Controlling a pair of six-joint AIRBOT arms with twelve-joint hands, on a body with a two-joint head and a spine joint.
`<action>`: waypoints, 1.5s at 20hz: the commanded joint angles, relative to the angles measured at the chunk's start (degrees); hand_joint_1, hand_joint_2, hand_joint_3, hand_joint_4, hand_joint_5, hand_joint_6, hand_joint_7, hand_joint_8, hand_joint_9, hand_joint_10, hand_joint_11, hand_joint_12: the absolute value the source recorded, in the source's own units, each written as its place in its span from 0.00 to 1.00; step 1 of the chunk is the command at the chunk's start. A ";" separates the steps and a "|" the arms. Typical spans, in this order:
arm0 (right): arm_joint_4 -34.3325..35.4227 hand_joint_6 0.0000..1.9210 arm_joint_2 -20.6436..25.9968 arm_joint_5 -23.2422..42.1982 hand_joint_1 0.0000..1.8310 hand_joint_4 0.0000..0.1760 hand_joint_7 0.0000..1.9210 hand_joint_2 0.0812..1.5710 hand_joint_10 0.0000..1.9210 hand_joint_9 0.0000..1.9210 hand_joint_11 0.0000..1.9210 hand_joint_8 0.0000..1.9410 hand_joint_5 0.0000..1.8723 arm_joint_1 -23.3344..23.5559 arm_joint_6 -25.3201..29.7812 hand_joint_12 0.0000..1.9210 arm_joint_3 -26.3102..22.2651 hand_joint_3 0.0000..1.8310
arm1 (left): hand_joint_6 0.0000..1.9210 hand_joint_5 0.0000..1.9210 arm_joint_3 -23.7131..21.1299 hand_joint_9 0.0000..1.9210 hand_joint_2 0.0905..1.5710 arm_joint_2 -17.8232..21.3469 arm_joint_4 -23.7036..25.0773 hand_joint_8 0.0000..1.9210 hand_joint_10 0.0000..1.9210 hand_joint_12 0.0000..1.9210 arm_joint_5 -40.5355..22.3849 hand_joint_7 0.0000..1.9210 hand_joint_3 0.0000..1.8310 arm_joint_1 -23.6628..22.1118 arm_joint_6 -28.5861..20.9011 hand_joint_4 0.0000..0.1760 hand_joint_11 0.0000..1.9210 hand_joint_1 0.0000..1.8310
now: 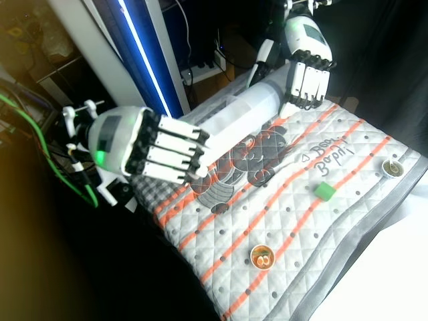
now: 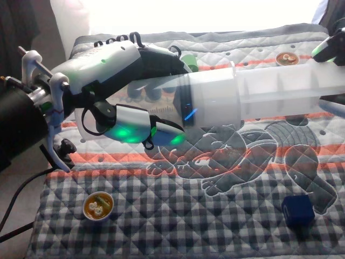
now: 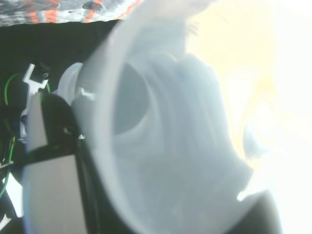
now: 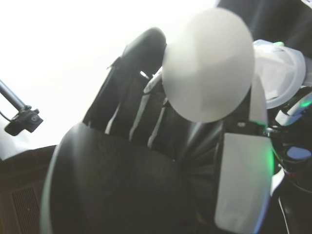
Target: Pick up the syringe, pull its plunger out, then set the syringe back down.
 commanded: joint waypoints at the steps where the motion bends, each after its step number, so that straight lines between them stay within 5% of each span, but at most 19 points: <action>1: 5.56 0.48 0.96 7.18 0.75 0.00 0.52 0.70 0.67 0.50 0.44 0.53 0.47 0.10 -1.52 0.78 0.97 0.00 | 0.65 0.38 0.84 0.38 0.77 1.30 -2.74 0.74 0.72 0.97 11.42 0.42 0.00 -0.61 -2.01 0.00 0.33 0.64; 4: 5.96 0.54 1.00 7.54 0.68 0.00 0.53 0.71 0.55 0.52 0.46 0.57 0.45 -0.07 -1.52 0.76 0.94 0.00 | 0.66 0.38 0.84 0.38 0.77 1.35 -2.89 0.74 0.72 0.98 11.46 0.41 0.00 -0.53 -2.01 0.00 0.32 0.64; 7: 6.57 0.53 1.07 8.21 0.75 0.00 0.52 0.70 0.65 0.51 0.44 0.51 0.44 -0.49 -1.52 0.76 0.77 0.00 | 0.66 0.38 0.84 0.38 0.77 1.37 -2.96 0.74 0.72 0.97 11.49 0.41 0.00 -0.46 -2.01 0.00 0.34 0.63; 9: 6.64 0.57 1.09 8.33 0.68 0.00 0.53 0.71 0.50 0.52 0.44 0.56 0.44 -0.54 -1.52 0.75 0.73 0.00 | 0.66 0.38 0.84 0.38 0.77 1.37 -2.98 0.74 0.73 0.98 11.49 0.41 0.00 -0.44 -2.01 0.00 0.33 0.63; 10: 6.64 0.53 1.09 8.33 0.74 0.00 0.52 0.70 0.61 0.52 0.45 0.52 0.44 -0.57 -1.52 0.75 0.73 0.00 | 0.66 0.38 0.84 0.38 0.78 1.37 -2.98 0.74 0.73 0.98 11.50 0.41 0.00 -0.44 -2.01 0.00 0.34 0.63; 12: 6.63 0.56 1.09 8.33 0.68 0.00 0.53 0.71 0.53 0.51 0.45 0.57 0.45 -0.78 -1.52 0.76 0.74 0.00 | 0.66 0.38 0.84 0.37 0.78 1.37 -2.98 0.74 0.73 0.97 11.55 0.41 0.00 -0.46 -2.01 0.00 0.33 0.64; 15: 6.58 0.52 1.09 8.36 0.75 0.00 0.52 0.70 0.66 0.49 0.38 0.52 0.45 -0.99 -1.52 0.78 0.59 0.00 | 0.66 0.37 0.84 0.40 0.77 1.36 -3.08 0.74 0.73 0.96 11.56 0.43 0.00 -0.44 -2.01 0.00 0.35 0.64; 17: 6.25 0.13 1.09 8.67 0.62 0.00 0.33 0.58 0.19 0.33 0.18 0.10 0.30 -0.99 -1.52 0.60 0.45 0.00 | 0.67 0.38 0.85 0.36 0.78 1.36 -3.14 0.75 0.73 0.97 11.56 0.39 0.00 -0.41 -2.01 0.00 0.32 0.63; 18: 6.21 0.05 1.09 8.72 0.58 0.00 0.26 0.54 0.08 0.26 0.09 0.02 0.25 -0.99 -1.52 0.63 0.43 0.00 | 0.67 0.38 0.85 0.36 0.78 1.36 -3.15 0.76 0.73 0.98 11.56 0.39 0.00 -0.41 -2.01 0.00 0.31 0.63; 19: 5.96 0.01 1.10 9.13 0.56 0.39 0.13 0.49 0.02 0.15 0.02 0.00 0.16 -0.99 -1.52 0.61 0.33 0.00 | 0.66 0.39 0.85 0.37 0.78 1.36 -3.19 0.75 0.73 0.97 11.56 0.40 0.00 -0.41 -2.01 0.00 0.33 0.63; 20: 5.80 0.00 1.12 9.39 0.53 0.60 0.06 0.47 0.00 0.09 0.00 0.00 0.11 -0.99 -1.52 0.58 0.25 0.00 | 0.66 0.39 0.85 0.38 0.78 1.35 -3.27 0.75 0.73 0.96 11.56 0.40 0.00 -0.39 -2.00 0.00 0.34 0.63; 22: 5.62 0.00 1.21 9.67 0.49 0.82 0.00 0.44 0.00 0.00 0.00 0.00 0.03 -0.99 -1.52 0.46 0.17 0.00 | 0.65 0.39 0.86 0.38 0.77 1.33 -3.42 0.75 0.75 0.98 11.55 0.40 0.00 -0.34 -1.99 0.00 0.34 0.64; 25: 5.48 0.00 1.26 10.12 0.47 0.76 0.00 0.44 0.00 0.00 0.00 0.00 0.00 -0.99 -1.52 0.41 0.02 0.00 | 0.66 0.40 0.96 0.38 0.77 1.20 -3.52 0.73 0.73 0.96 11.09 0.40 0.00 -0.31 -1.97 0.00 0.34 0.63; 26: 5.44 0.00 1.26 10.18 0.46 0.72 0.00 0.44 0.00 0.00 0.00 0.00 0.00 -0.99 -1.52 0.40 0.00 0.00 | 0.69 0.40 1.10 0.36 0.77 1.05 -3.44 0.72 0.69 0.94 10.68 0.39 0.00 -0.33 -1.97 0.08 0.31 0.63; 30: 4.94 0.00 1.26 10.28 0.45 0.61 0.00 0.47 0.00 0.00 0.00 0.00 0.01 -0.99 -1.52 0.44 -0.02 0.00 | 0.65 0.43 4.71 0.39 0.76 -2.36 -2.10 0.68 0.63 0.90 2.56 0.40 0.00 -2.65 -1.98 0.05 0.35 0.64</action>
